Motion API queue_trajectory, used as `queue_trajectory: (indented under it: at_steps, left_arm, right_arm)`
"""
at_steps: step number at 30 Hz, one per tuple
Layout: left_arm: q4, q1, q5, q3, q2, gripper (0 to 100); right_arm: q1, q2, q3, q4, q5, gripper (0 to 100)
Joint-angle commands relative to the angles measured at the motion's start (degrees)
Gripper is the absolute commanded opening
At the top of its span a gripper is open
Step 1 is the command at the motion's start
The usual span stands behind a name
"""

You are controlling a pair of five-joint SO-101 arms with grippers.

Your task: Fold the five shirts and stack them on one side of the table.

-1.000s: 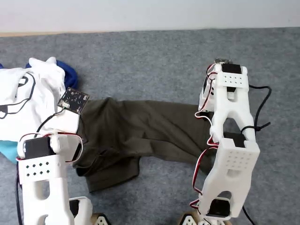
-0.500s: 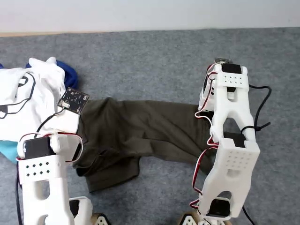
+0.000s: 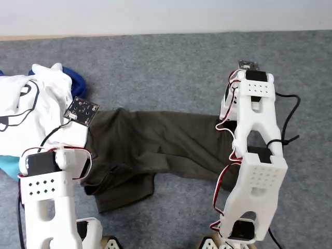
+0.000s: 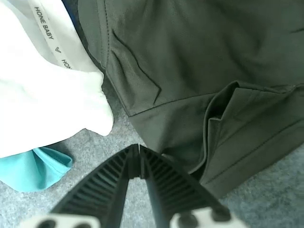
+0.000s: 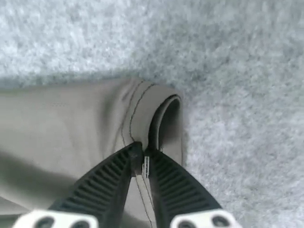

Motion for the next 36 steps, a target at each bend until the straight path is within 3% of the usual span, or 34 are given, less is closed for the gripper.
queue_trajectory:
  at_steps: [1,36]
  left_arm:
    - [0.62,0.44,0.53,-0.31,-1.14,0]
    - [1.23,0.44,0.53,-0.31,-1.14,0]
  right_arm:
    - [0.04,-5.76,-3.69,-2.07,0.62,1.0]
    - [1.63,-5.49,-9.93,-8.75,2.29,0.9]
